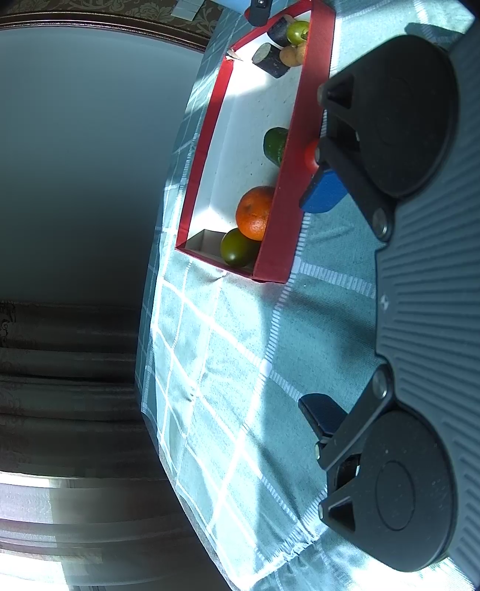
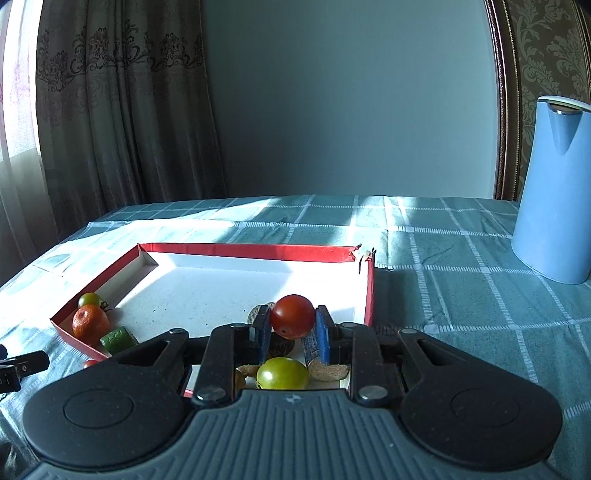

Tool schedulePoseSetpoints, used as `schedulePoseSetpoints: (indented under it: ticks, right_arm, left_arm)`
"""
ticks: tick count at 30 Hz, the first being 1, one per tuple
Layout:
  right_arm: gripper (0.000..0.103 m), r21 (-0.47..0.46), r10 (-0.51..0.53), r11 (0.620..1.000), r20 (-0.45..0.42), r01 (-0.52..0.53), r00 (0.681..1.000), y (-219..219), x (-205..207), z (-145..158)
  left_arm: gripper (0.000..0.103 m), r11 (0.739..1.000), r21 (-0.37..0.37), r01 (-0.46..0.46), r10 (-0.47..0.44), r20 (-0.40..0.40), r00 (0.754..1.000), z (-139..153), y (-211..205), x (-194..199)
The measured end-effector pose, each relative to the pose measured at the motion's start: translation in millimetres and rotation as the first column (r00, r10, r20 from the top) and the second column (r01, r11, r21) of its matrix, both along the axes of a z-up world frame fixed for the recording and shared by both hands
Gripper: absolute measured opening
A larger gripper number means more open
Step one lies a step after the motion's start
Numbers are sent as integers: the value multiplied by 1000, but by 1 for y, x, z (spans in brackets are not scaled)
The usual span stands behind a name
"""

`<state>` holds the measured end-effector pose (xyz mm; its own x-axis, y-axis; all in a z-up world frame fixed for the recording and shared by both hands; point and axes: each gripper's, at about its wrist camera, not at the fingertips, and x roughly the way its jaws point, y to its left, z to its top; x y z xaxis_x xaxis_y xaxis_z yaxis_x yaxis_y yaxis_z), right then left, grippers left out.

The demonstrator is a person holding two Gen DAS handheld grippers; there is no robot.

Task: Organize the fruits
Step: 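Set the red tomato in the tray and open the right gripper, then move the left gripper to the other red tomato and grasp it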

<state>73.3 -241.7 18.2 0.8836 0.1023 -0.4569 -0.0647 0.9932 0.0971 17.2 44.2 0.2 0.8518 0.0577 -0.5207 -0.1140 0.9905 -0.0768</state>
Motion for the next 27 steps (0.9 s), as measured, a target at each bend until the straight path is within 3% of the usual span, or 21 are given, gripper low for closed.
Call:
schedulePoseSetpoints:
  ticks: [5,9,14,20,27]
  right_arm:
    - [32,11,9,1000,-44,-9,999,0,10,-9]
    - [67,42,-31,999,-3,31,1000,-8,-4,-4]
    - [68,31,-44,999,54,42,998,-17,-38,2]
    - [68,33,4,999,-31,-3,1000,-15,-64,-12]
    - [72,-34,37,999,-116,-41,993,6,-69,-35]
  left_arm:
    - [103,1000,3,7,-7,13,1000,1,-1,-2]
    - [103,999,14,33,-34,36,999,3,-5,-7]
    - [103,993,56,104,-108,64,992,5,-19,-13]
    - [103,984,100,147,-150,18,989,3,-36,-5]
    - [103,977,128,168,-169,-2,986,1,-52,0]
